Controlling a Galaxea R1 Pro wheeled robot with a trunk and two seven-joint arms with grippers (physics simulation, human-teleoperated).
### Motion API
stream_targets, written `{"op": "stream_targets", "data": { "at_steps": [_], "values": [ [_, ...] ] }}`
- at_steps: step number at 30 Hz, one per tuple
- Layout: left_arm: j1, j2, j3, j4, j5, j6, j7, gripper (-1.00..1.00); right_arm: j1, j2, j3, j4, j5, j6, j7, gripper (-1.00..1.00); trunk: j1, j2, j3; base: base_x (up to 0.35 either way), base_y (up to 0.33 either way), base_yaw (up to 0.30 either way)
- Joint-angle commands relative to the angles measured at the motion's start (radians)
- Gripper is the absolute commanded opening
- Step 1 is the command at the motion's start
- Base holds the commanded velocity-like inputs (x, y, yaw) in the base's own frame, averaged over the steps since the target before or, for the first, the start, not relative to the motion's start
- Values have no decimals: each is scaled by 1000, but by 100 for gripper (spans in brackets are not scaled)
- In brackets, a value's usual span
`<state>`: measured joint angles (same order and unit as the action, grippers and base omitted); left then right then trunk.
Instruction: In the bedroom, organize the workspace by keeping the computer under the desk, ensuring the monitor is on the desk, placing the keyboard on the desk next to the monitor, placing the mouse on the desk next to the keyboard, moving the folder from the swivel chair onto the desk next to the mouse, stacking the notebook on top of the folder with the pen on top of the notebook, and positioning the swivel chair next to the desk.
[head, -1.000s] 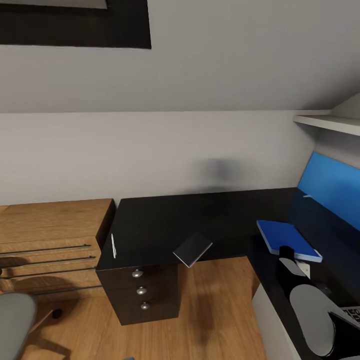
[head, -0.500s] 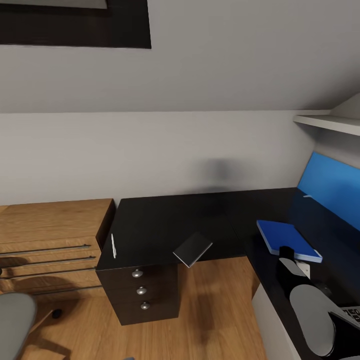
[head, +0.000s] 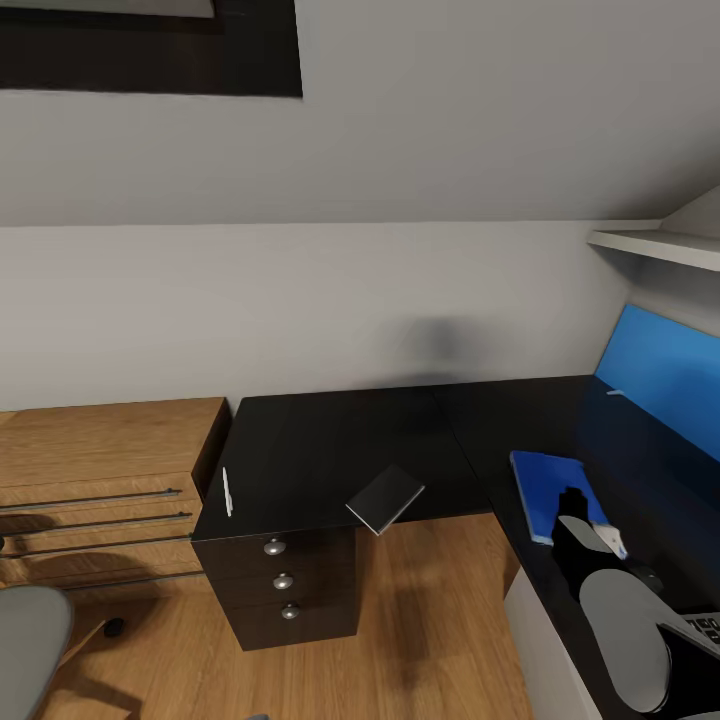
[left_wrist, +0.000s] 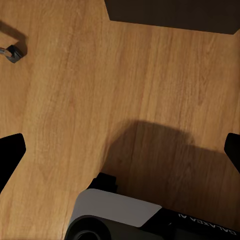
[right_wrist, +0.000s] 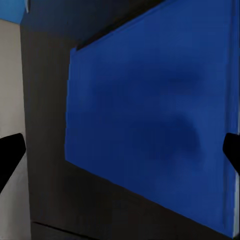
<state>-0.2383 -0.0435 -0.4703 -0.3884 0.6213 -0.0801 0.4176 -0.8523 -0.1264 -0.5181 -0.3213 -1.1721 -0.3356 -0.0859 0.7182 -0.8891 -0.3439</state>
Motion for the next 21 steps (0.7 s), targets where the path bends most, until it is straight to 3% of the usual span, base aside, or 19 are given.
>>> {"op": "stream_targets", "data": {
  "at_steps": [1,21],
  "values": [
    [-1,1,-8,0,11,-6,6,100,-1,0,3,-1,-9,-4,-2,100,0,-1,-1,0,0,0],
    [-1,1,-8,0,11,-6,6,100,-1,1,3,-3,-8,-6,-1,100,0,-1,-1,0,0,0]
  ]
}}
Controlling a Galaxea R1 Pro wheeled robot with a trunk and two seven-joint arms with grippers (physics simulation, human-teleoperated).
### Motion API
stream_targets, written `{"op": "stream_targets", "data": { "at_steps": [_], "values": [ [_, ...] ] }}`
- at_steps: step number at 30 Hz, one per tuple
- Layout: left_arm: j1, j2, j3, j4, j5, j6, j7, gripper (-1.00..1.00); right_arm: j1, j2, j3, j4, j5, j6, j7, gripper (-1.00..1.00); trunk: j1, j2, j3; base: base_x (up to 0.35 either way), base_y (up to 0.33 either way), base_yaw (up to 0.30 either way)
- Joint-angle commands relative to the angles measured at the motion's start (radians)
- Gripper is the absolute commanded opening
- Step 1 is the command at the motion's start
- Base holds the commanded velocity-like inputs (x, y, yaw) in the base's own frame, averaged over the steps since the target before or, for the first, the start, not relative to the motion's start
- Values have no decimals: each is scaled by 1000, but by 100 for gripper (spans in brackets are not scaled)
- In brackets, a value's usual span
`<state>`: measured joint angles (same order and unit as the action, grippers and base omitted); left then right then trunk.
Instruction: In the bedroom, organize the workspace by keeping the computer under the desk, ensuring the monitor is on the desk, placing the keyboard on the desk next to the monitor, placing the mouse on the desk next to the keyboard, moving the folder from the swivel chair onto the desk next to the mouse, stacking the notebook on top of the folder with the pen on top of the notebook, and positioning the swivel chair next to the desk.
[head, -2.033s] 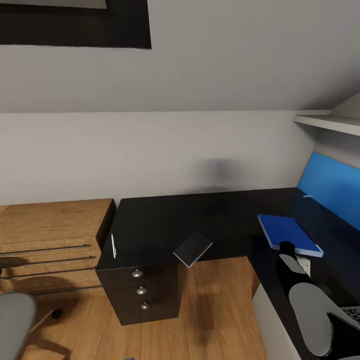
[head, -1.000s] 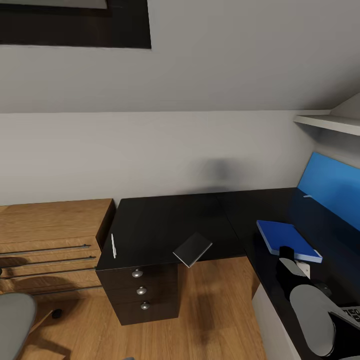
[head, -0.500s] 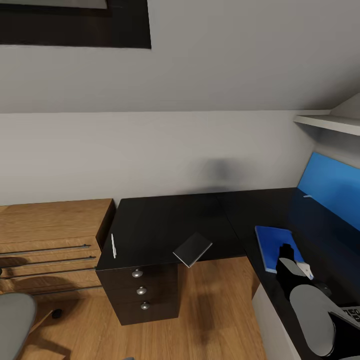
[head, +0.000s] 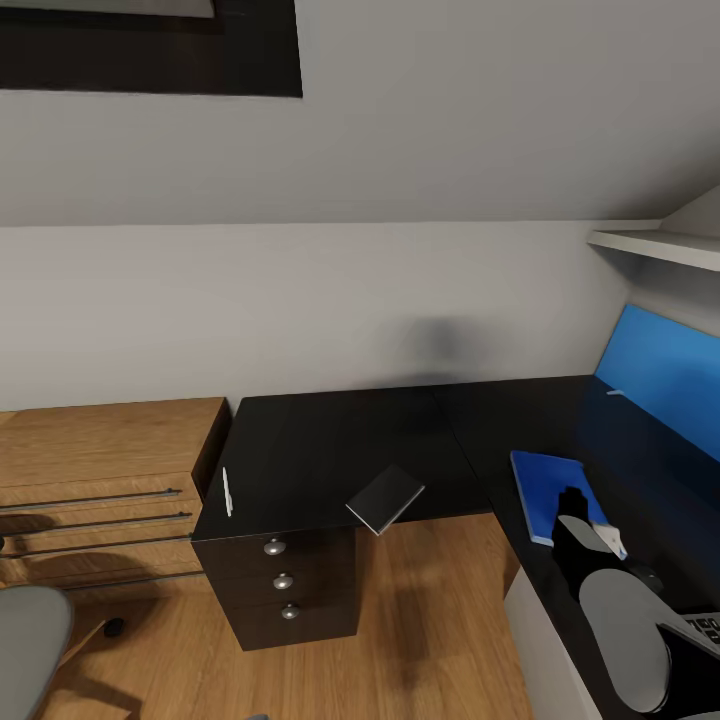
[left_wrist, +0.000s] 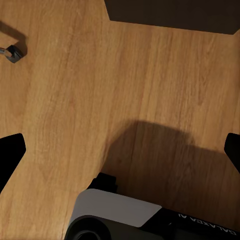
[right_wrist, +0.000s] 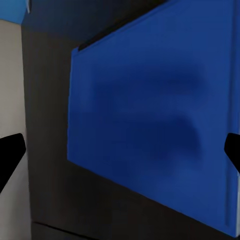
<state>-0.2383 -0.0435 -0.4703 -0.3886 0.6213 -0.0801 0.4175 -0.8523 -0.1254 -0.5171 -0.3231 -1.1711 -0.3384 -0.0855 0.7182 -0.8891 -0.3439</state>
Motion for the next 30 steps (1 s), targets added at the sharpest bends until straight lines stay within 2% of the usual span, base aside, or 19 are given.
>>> {"op": "stream_targets", "data": {
  "at_steps": [1,16,30],
  "values": [
    [-1,1,-8,0,11,-6,6,100,-1,0,3,-2,-9,-4,-1,100,0,-1,-1,0,0,0],
    [-1,1,-8,0,12,-6,6,100,-1,14,3,-7,-7,-7,60,100,0,-1,-1,0,0,0],
    [-1,0,-9,0,12,-6,6,100,-1,19,4,-7,-2,-7,69,100,0,-1,-1,0,0,0]
  ]
}}
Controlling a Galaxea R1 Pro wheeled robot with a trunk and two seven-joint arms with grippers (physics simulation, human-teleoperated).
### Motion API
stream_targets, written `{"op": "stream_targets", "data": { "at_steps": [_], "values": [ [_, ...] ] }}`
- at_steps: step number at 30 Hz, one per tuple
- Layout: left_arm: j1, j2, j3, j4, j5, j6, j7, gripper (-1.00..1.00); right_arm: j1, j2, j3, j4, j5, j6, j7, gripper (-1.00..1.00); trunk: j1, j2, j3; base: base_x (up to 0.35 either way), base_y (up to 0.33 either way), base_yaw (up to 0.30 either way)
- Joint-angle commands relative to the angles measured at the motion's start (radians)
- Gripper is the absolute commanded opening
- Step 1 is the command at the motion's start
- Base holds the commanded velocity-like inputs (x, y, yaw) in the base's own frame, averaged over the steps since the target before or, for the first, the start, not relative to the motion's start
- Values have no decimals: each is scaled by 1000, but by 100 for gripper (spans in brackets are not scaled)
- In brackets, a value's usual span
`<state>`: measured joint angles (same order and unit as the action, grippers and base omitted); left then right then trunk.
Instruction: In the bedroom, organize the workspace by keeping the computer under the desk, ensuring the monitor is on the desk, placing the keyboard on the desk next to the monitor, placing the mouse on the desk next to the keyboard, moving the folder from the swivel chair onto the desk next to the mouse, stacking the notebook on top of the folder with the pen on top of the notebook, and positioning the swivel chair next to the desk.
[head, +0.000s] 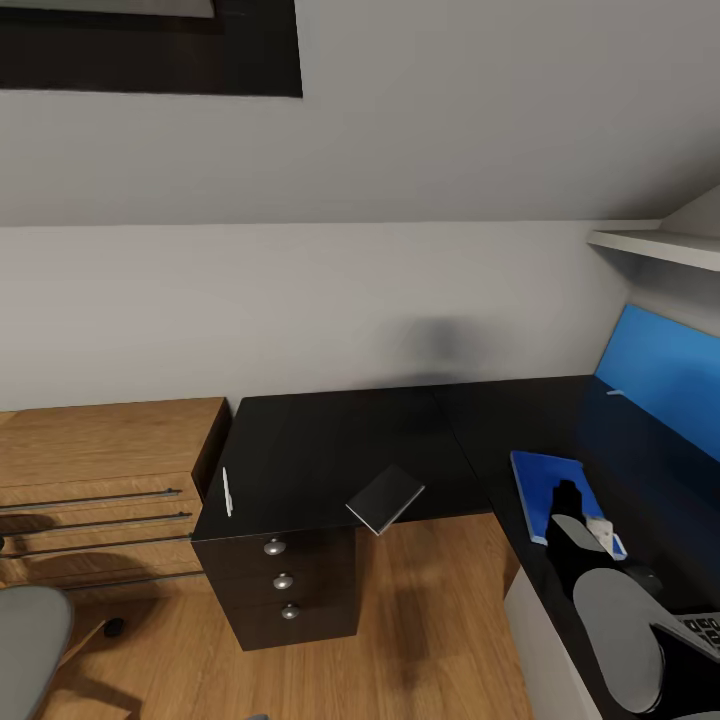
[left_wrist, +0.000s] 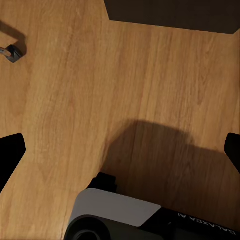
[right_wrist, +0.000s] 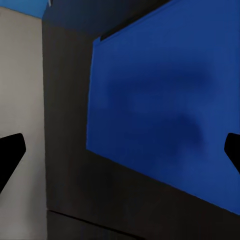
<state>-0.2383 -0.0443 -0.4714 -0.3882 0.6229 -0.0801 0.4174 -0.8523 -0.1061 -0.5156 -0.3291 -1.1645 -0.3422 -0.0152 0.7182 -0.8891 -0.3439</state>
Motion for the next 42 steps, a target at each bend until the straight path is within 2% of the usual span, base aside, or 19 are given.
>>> {"op": "stream_targets", "data": {
  "at_steps": [1,4,5,7,14,15,18,21,29,33,34,38,39,42],
  "values": [
    [-1,1,-8,0,11,-6,6,100,-1,0,3,-1,-8,-3,0,100,0,-1,-1,0,0,0],
    [-1,1,-9,0,11,-6,6,100,-1,0,4,1,-8,-3,18,100,0,-1,-1,0,0,0],
    [-1,0,-9,0,10,-6,6,100,-1,7,6,5,-8,0,71,100,0,-1,-1,0,0,0],
    [-1,0,-9,0,10,-6,6,100,-1,17,6,5,-7,1,98,100,0,-1,-1,0,0,0],
    [-1,0,-10,0,9,-7,6,100,-1,72,6,7,21,1,213,100,0,-1,-1,0,0,0],
    [-1,0,-10,0,8,-7,6,100,-1,97,6,9,33,1,253,100,0,-1,-1,0,0,0],
    [-1,-1,-10,0,8,-7,6,100,0,123,6,10,39,-2,273,100,0,-1,-1,0,0,0],
    [-1,0,-10,0,8,-7,6,100,1,138,6,14,41,-2,278,100,0,-1,-1,0,0,25],
    [-1,0,-10,0,9,-7,6,100,1,152,6,47,49,-3,292,100,0,-1,6,0,0,152],
    [-1,0,-10,0,9,-7,6,100,1,172,6,52,58,-3,346,100,0,-1,9,0,0,159],
    [-1,0,-10,0,9,-7,6,100,1,186,6,55,62,-1,402,100,0,-1,9,0,0,47],
    [-1,0,-10,0,9,-7,6,100,2,194,6,57,68,2,429,100,0,-1,9,0,0,28],
    [-1,0,-10,0,9,-7,6,100,3,198,6,68,107,3,445,100,0,-1,9,0,0,6],
    [-1,0,-10,0,9,-7,6,100,4,204,6,88,155,3,452,100,0,-1,9,0,0,4]
  ]
}}
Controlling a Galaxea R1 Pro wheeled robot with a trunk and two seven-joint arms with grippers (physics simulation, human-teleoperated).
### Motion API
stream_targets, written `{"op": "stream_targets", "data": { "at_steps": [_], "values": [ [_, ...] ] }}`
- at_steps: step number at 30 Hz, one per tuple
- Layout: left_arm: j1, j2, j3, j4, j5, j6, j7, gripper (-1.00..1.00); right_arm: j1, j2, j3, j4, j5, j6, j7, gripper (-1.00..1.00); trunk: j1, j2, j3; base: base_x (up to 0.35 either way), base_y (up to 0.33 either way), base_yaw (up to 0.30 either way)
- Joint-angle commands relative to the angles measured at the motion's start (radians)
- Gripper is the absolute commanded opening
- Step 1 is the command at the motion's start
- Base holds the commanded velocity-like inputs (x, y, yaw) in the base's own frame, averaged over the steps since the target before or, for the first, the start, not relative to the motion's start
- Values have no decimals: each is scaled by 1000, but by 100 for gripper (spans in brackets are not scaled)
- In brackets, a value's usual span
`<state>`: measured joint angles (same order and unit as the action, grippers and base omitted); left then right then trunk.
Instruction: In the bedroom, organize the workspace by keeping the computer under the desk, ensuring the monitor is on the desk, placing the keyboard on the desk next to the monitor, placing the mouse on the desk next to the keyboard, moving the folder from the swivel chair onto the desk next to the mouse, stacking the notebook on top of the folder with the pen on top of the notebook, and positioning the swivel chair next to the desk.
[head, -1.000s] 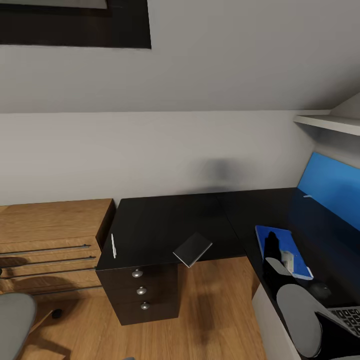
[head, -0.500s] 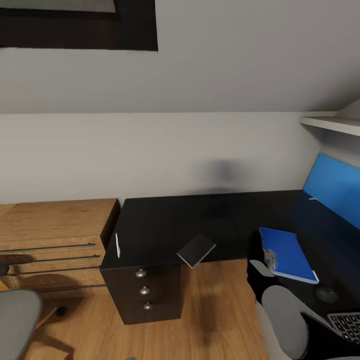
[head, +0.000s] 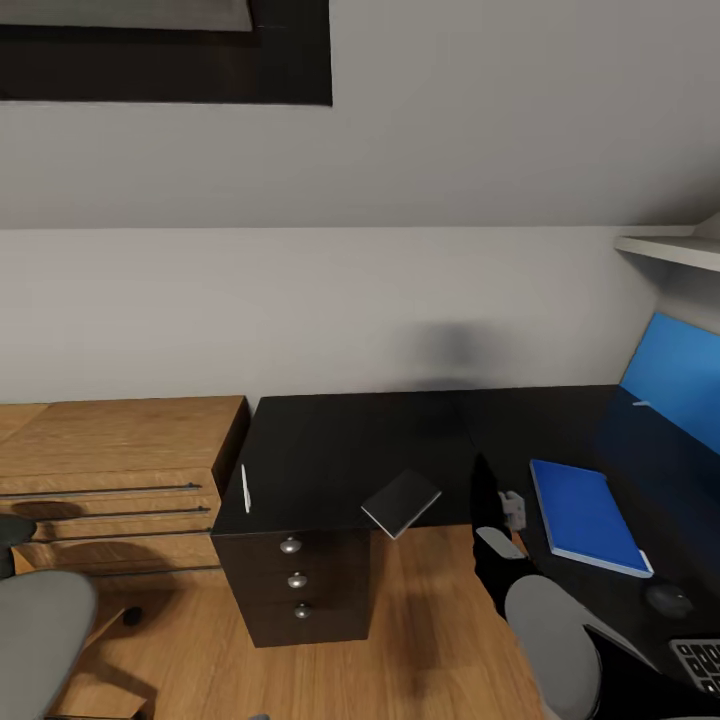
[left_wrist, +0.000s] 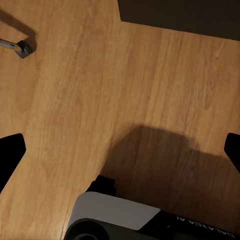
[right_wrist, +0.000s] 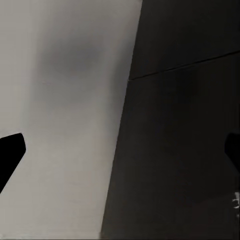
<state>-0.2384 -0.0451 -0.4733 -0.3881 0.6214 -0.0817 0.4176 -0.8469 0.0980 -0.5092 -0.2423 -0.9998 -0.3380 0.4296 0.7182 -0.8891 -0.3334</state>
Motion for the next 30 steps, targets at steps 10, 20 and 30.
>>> {"op": "stream_targets", "data": {
  "at_steps": [10,20,30],
  "values": [
    [-1,1,-8,0,11,-6,6,100,0,7,-2,36,35,0,13,100,0,-1,-1,0,11,0],
    [-1,1,-8,0,11,-6,6,100,0,6,-2,39,37,0,38,100,0,-1,-1,-72,256,0],
    [-1,1,-8,0,11,-5,6,100,1,1,-2,52,39,0,39,100,0,-1,-1,-212,188,0]
  ]
}}
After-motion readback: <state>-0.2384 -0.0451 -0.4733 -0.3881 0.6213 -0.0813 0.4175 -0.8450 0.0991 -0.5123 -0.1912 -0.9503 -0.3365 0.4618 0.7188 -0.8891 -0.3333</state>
